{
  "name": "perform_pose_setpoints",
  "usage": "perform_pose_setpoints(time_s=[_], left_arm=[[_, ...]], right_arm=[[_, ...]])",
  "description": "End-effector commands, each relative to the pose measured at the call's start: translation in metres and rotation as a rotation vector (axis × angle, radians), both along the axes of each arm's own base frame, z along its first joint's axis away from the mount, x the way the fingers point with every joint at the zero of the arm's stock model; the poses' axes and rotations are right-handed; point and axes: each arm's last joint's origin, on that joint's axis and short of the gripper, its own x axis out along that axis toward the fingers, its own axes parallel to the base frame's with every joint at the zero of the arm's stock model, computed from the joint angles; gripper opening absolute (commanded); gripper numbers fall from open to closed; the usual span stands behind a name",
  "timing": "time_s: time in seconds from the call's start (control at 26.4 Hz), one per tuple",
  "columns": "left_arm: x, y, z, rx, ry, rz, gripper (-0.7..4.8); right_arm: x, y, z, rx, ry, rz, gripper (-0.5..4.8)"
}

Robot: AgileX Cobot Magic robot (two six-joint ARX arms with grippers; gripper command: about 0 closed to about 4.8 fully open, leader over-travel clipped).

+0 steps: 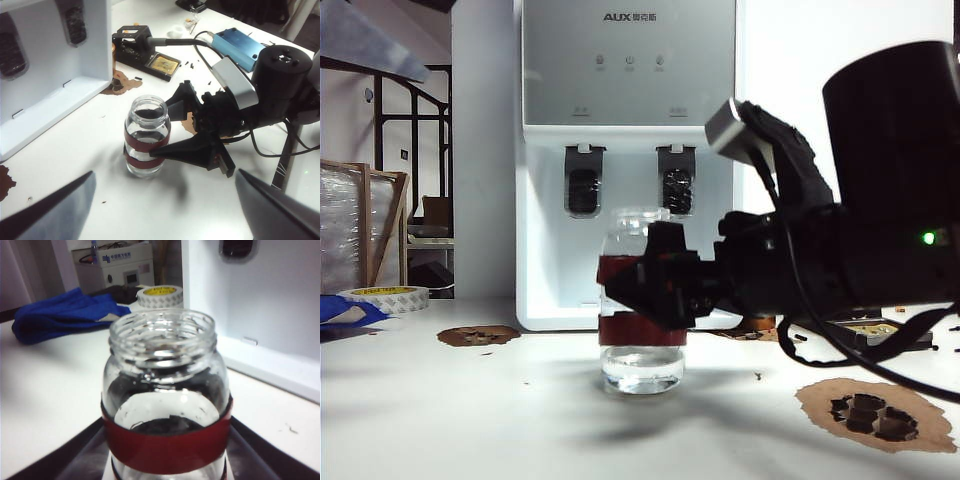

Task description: Pick up the water bottle with two loops of red belts, then reach the front water dispenser and gently press the gray-black baffle horizontally to get a little water.

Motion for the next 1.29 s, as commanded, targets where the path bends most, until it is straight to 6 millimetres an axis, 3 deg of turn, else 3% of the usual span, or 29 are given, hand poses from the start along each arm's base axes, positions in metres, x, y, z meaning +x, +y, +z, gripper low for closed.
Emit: perform_pose_setpoints(time_s=[0.04, 0.19, 0.34, 0.57, 0.68, 0.95, 0.99, 1.06, 1.29], left_arm=[[0.0003, -0.0004, 0.0019, 0.005, -0.018, -0.001, 4.64], [0.0003, -0.0004, 0.0019, 0.005, -0.018, -0.001, 4.64], [0.0004, -0.0004, 0.0020, 0.004, -0.020, -0.001, 4.65], [0.0006, -0.0005, 0.0025, 0.003, -0.024, -0.001, 4.64], [0.0006, -0.0005, 0.0025, 0.003, -0.025, -0.001, 4.65], [0.0008, -0.0003, 0.0025, 0.006, -0.026, 0.006, 4.64], [0.0008, -0.0003, 0.0025, 0.006, -0.026, 0.006, 4.64], [0.0008, -0.0003, 0.0024, 0.007, -0.026, 0.006, 4.64], [0.0009, -0.0002, 0.0025, 0.007, -0.026, 0.008, 4.64]], right_arm=[[-0.0015, 0.0009, -0.0022, 0.018, 0.011, 0.010, 0.60], [-0.0039, 0.0004, -0.0072, 0.013, 0.039, 0.050, 0.74], [-0.0064, -0.0010, -0.0089, 0.013, 0.056, 0.065, 2.30], [-0.0086, -0.0021, -0.0101, 0.010, 0.064, 0.086, 2.31], [-0.0088, -0.0023, -0.0102, 0.013, 0.069, 0.085, 3.12], [-0.0102, -0.0026, -0.0109, 0.021, 0.085, 0.105, 3.57], [-0.0103, -0.0026, -0.0109, 0.021, 0.085, 0.106, 3.77], [-0.0102, -0.0026, -0.0109, 0.027, 0.092, 0.104, 4.79], [-0.0102, -0.0028, -0.0108, 0.040, 0.107, 0.094, 4.79]])
